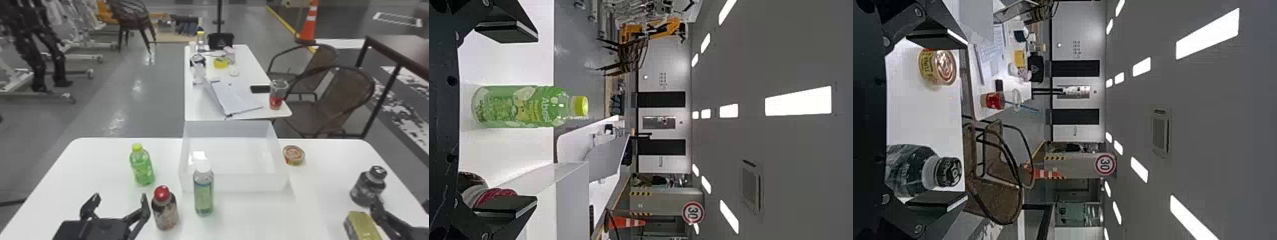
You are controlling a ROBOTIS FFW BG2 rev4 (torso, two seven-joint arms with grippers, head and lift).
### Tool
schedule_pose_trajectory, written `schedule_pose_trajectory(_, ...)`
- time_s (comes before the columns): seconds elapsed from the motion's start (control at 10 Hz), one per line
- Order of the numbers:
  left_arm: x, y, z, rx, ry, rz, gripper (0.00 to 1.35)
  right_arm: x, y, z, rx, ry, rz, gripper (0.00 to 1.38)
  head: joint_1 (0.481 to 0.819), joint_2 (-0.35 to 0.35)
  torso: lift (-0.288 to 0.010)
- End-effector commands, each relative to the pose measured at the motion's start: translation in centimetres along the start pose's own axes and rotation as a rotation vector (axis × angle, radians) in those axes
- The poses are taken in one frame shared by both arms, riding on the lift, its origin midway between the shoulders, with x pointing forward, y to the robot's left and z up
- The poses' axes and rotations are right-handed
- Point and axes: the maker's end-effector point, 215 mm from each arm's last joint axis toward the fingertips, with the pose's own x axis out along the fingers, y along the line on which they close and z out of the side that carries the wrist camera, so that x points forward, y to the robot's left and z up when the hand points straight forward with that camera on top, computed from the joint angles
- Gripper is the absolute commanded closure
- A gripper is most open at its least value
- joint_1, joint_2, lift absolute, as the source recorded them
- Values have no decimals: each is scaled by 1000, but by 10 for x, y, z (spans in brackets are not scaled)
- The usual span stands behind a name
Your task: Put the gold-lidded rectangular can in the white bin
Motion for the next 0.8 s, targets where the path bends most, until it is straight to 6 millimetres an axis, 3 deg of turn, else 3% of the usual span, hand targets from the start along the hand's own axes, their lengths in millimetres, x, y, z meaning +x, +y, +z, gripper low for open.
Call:
schedule_pose_trajectory(0.0, -1, 1, -1, 0, 1, 1, 153, -12, -22, -8, -4, 2, -34, 219, 549, 0, -100)
schedule_pose_trajectory(0.7, 0, -1, -2, -6, -3, -9, 153, -49, -31, -79, 133, 68, -31, 220, 549, 0, -100)
